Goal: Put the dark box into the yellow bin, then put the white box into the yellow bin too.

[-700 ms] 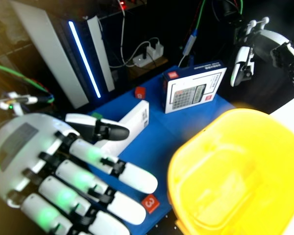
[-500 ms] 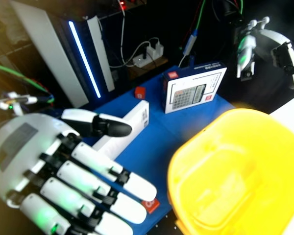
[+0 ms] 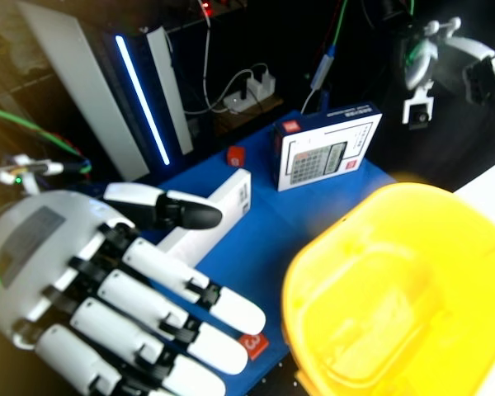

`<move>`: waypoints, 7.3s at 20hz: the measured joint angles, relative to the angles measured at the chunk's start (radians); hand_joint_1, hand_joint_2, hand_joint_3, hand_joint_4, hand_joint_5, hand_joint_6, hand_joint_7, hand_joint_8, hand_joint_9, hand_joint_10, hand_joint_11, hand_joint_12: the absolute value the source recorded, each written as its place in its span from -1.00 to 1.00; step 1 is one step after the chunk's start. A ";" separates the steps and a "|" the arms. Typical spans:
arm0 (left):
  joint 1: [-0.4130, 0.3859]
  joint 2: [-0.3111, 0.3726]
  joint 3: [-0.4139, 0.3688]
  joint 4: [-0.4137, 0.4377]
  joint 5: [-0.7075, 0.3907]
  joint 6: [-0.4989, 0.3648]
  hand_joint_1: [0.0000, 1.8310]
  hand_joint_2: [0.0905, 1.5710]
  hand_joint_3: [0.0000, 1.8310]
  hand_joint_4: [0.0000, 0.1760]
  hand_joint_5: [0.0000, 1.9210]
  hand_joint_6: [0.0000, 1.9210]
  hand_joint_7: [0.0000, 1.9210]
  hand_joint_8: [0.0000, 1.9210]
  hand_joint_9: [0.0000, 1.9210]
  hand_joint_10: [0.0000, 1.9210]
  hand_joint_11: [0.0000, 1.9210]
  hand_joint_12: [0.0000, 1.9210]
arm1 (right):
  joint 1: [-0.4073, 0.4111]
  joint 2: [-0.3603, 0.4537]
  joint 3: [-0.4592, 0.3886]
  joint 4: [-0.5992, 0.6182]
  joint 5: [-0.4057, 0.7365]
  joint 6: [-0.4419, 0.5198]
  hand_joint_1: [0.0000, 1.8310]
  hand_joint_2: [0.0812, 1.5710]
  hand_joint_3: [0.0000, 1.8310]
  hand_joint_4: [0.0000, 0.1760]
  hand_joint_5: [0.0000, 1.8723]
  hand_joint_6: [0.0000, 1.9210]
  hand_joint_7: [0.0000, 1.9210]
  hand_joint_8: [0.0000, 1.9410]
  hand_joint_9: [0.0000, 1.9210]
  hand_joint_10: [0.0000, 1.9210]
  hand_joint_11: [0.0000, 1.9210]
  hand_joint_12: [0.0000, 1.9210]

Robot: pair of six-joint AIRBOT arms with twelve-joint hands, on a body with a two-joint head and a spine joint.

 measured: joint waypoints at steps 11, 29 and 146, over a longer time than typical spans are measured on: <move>0.002 0.095 -0.150 0.213 -0.096 -0.022 -0.72 0.21 -1.00 -0.92 -0.73 -1.00 -0.65 -1.00 -0.68 -1.00 -0.84 -0.71 | 0.000 0.000 0.003 0.008 0.000 0.000 -0.63 0.13 -1.00 -1.00 -0.62 -1.00 -0.61 -1.00 -0.66 -1.00 -0.98 -0.22; 0.034 0.204 -0.279 0.423 -0.079 -0.025 -0.52 -0.02 -1.00 -1.00 -0.79 -1.00 -0.64 -1.00 -0.59 -1.00 -0.90 -0.41 | 0.000 -0.002 0.005 0.014 0.000 0.000 -0.60 0.20 -1.00 -1.00 -0.67 -0.99 -0.57 -1.00 -0.57 -1.00 -0.74 -0.55; -0.419 -0.362 0.370 0.558 0.166 -0.128 0.39 0.03 -1.00 -1.00 -0.44 -1.00 -0.44 -1.00 -0.43 -1.00 -0.36 -0.88 | 0.051 -0.213 0.070 -0.174 0.001 0.076 -0.83 0.27 -1.00 -1.00 -0.71 -0.99 -0.62 -0.99 -0.64 -0.99 -0.64 -0.92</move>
